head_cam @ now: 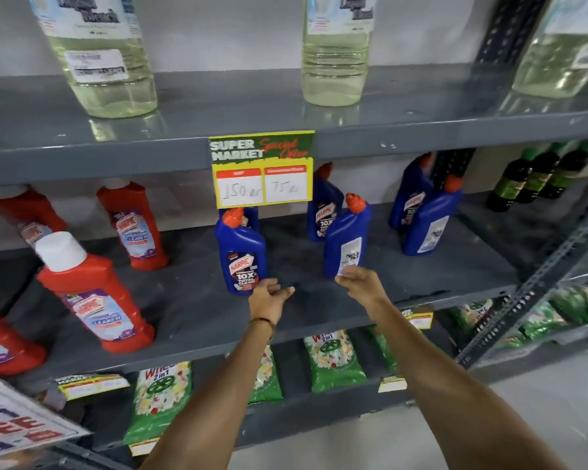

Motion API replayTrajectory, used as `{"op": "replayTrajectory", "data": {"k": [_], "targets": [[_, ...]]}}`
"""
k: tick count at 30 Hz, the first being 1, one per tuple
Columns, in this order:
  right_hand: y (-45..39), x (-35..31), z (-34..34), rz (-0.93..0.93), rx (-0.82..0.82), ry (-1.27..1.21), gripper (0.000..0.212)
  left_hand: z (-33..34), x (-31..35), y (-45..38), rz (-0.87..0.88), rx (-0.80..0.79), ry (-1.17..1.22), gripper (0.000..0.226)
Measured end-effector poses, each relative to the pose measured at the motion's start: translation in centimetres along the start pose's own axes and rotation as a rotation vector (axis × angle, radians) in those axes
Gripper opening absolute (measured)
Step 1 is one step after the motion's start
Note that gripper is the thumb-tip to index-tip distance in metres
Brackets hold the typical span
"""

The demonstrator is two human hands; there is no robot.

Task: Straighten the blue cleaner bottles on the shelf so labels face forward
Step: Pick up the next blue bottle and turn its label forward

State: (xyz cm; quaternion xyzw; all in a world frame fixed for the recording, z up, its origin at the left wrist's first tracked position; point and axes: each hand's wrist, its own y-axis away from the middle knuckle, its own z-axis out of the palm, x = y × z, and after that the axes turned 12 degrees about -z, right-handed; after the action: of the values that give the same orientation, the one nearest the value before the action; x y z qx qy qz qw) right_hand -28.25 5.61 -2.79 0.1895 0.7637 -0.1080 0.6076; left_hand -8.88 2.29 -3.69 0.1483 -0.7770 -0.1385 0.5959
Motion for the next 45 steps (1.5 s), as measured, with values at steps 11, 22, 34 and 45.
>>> {"op": "replayTrajectory", "data": {"k": [11,22,34,45], "targets": [[-6.8,-1.6,-6.3,-0.081,-0.242,0.097,0.048,8.9,5.7,-2.3,0.099,-0.123,-0.141,0.067],[-8.9,-1.5,-7.4,-0.228,-0.421,0.028,0.038,10.9,6.7,-2.5,0.153,-0.113,-0.219,0.061],[-8.3,-5.1,-6.9,-0.267,-0.563,-0.150,0.053,12.1,7.0,-0.1,0.289,0.180,-0.139,0.044],[-8.3,-5.0,-6.9,-0.333,-0.452,-0.158,0.062,8.6,7.7,-1.3,0.109,-0.392,0.094,0.028]]}}
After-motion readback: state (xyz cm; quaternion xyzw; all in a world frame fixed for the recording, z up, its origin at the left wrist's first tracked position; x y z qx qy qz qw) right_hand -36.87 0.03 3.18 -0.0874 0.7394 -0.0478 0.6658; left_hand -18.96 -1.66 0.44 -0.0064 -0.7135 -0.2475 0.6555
